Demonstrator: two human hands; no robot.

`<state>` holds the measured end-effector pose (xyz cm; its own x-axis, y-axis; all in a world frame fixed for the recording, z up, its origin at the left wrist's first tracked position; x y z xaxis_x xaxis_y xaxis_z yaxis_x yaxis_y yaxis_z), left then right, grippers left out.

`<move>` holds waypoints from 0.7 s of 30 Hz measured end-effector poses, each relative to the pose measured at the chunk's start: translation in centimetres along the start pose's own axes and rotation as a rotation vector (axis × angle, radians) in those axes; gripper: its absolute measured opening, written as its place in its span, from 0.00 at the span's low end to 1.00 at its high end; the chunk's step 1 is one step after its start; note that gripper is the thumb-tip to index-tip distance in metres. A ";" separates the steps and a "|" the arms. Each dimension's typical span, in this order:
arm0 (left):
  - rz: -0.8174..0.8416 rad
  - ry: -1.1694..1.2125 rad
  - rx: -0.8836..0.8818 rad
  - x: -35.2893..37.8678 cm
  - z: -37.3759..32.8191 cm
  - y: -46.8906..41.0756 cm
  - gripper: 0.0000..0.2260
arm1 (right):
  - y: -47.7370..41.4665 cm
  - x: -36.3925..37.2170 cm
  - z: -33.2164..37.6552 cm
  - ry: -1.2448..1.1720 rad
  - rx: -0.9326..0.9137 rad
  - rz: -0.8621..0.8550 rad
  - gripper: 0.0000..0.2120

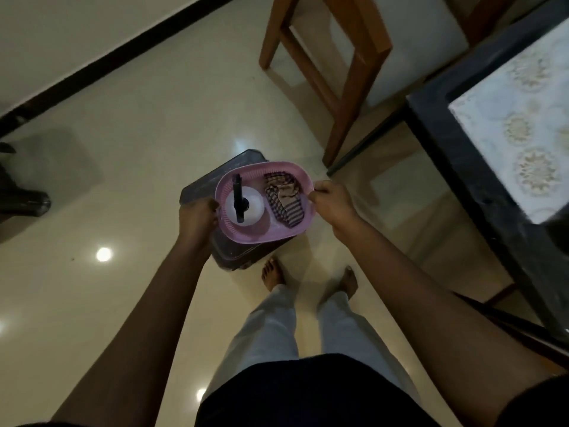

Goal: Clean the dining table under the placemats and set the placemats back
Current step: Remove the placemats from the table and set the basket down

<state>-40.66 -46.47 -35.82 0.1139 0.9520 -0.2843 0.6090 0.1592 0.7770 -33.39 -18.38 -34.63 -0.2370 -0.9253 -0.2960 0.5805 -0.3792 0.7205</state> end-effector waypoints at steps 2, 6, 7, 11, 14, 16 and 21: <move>0.049 -0.022 0.060 1.8 -2.2 2.6 0.04 | 2.5 -3.5 -0.4 -0.056 -0.049 -0.025 0.09; 0.263 -0.148 0.274 8.6 -8.3 10.7 0.09 | 8.6 -14.1 -1.4 -0.167 -0.114 -0.197 0.11; 0.321 -0.161 0.317 10.5 -9.7 12.9 0.11 | 9.9 -16.6 -1.8 -0.183 -0.119 -0.239 0.10; 0.519 -0.215 0.422 21.1 -14.0 20.3 0.11 | 14.0 -28.3 -4.6 -0.286 -0.166 -0.425 0.07; 0.642 -0.232 0.442 29.5 -15.6 25.4 0.13 | 16.6 -36.0 -7.0 -0.469 -0.150 -0.565 0.11; 0.688 -0.244 0.441 35.1 -15.9 28.3 0.13 | 18.1 -40.6 -8.7 -0.512 -0.152 -0.634 0.12; 0.752 -0.300 0.441 48.0 -15.6 34.0 0.20 | 20.7 -50.9 -13.2 -0.611 -0.127 -0.731 0.11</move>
<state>-26.68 8.68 -14.27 0.7625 0.6464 0.0272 0.5289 -0.6471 0.5492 1.03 20.87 -12.92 -0.9182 -0.3144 -0.2408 0.2000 -0.8929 0.4034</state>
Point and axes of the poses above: each hand's wrist, its own y-axis away from the middle knuckle, its own x-axis out of the palm, z = x × y, the point moved 5 cm from there along -y, towards the middle knuckle, and after that the axes turned 3 degrees about -y, right-handed, at the moved point
